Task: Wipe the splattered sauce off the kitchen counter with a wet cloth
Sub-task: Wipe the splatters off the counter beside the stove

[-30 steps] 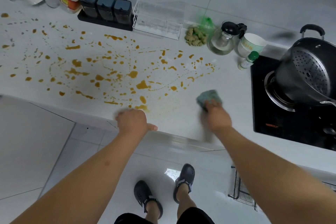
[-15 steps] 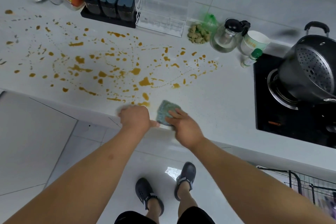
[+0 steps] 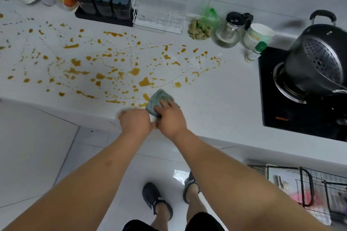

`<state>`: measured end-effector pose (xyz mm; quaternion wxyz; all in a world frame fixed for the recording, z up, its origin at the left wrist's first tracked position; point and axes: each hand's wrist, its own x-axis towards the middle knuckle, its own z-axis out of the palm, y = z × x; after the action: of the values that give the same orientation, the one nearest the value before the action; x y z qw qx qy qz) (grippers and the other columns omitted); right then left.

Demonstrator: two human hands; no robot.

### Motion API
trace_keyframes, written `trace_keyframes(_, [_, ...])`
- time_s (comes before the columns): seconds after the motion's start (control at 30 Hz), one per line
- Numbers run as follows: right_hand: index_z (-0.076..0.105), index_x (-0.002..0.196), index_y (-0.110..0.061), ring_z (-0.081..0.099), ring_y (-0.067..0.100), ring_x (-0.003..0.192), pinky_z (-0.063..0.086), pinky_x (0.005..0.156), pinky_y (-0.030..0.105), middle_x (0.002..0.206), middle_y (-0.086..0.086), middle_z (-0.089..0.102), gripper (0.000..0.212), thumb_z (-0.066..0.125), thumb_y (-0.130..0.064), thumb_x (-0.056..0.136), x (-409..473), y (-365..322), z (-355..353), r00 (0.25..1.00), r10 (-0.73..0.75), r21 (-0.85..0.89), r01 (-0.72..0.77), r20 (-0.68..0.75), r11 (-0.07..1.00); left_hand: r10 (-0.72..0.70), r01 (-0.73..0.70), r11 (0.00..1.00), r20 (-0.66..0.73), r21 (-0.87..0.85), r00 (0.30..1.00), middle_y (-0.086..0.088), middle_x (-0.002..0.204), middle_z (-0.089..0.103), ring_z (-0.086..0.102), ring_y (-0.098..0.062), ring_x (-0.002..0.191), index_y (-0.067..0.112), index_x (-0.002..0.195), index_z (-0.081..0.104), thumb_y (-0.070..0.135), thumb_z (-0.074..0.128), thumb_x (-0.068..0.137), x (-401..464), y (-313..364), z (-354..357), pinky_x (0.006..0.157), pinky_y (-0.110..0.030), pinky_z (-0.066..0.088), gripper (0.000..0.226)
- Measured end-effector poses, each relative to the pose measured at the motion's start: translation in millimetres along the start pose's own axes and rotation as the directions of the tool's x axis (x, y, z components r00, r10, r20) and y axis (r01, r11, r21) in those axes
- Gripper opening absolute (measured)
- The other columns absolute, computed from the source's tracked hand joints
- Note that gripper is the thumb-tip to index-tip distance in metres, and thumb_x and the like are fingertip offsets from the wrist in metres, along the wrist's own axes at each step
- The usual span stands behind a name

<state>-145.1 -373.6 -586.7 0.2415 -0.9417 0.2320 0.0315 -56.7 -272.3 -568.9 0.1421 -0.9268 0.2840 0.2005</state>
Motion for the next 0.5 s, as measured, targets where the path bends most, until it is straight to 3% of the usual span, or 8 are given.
trace_keyframes(0.1, [0.072,0.125,-0.014,0.048,0.042,0.134,0.045,0.107,0.049,0.143,0.013,0.058,0.043,0.067,-0.006,0.082,-26.2,12.9,4.2,0.986,-0.16,-0.024,0.161,0.039,0.987,0.006,-0.006,1.0,0.024,-0.024,1.0,0.003,0.066,0.053,0.055,-0.017,0.062,0.019,0.075,0.062,0.086,0.064,0.075,-5.8,-0.5,-9.1,0.059,-0.028,0.038,0.067])
trace_keyframes(0.2, [0.075,0.118,-0.015,0.06,0.044,0.12,0.054,0.098,0.049,0.133,0.013,0.066,0.048,0.069,0.0,0.073,-50.6,69.7,-9.3,0.987,-0.157,-0.101,0.151,-0.045,0.983,0.017,-0.016,1.0,0.034,-0.023,0.999,0.002,0.065,0.057,0.051,-0.015,0.056,0.018,0.066,0.055,0.091,0.058,0.075,-13.6,-4.5,-15.6,0.053,-0.029,0.034,0.074])
trace_keyframes(0.27, [0.077,0.108,-0.019,0.066,0.043,0.101,0.057,0.083,0.041,0.118,0.012,0.072,0.042,0.064,-0.004,0.071,-63.1,112.3,-30.0,0.993,-0.007,-0.155,-0.011,-0.116,0.988,0.014,-0.009,0.998,0.065,-0.063,0.998,0.0,0.065,0.059,0.052,-0.017,0.056,0.016,0.066,0.055,0.089,0.055,0.079,-16.9,-9.3,-21.1,0.051,-0.029,0.034,0.074])
trace_keyframes(0.37, [0.072,0.104,-0.021,0.059,0.037,0.085,0.045,0.063,0.031,0.104,0.01,0.071,0.031,0.057,-0.011,0.079,-67.0,152.1,-59.9,0.935,0.314,-0.18,-0.341,-0.162,0.923,0.015,0.001,0.981,0.081,-0.193,0.997,-0.002,0.066,0.058,0.053,-0.018,0.057,0.014,0.067,0.054,0.072,0.062,0.089,-17.3,-26.0,-26.8,0.053,-0.03,0.038,0.063])
trace_keyframes(0.43, [0.066,0.11,-0.016,0.051,0.035,0.094,0.041,0.066,0.032,0.112,0.01,0.065,0.032,0.052,-0.009,0.083,-53.7,145.9,-61.4,0.869,0.456,-0.152,-0.485,-0.191,0.861,0.011,0.005,0.965,0.059,-0.264,0.998,-0.002,0.071,0.058,0.055,-0.02,0.064,0.013,0.07,0.054,0.056,0.066,0.096,-18.5,-42.4,-22.6,0.062,-0.032,0.043,0.052])
trace_keyframes(0.5, [0.062,0.115,-0.013,0.045,0.035,0.1,0.041,0.075,0.035,0.12,0.011,0.061,0.032,0.049,-0.012,0.086,-35.5,119.2,-50.3,0.858,0.475,-0.139,-0.503,-0.195,0.853,0.009,-0.002,0.951,0.021,-0.309,1.0,-0.005,0.083,0.063,0.062,-0.025,0.08,0.01,0.082,0.06,0.039,0.064,0.102,-21.7,-56.6,-11.9,0.069,-0.033,0.046,0.036])
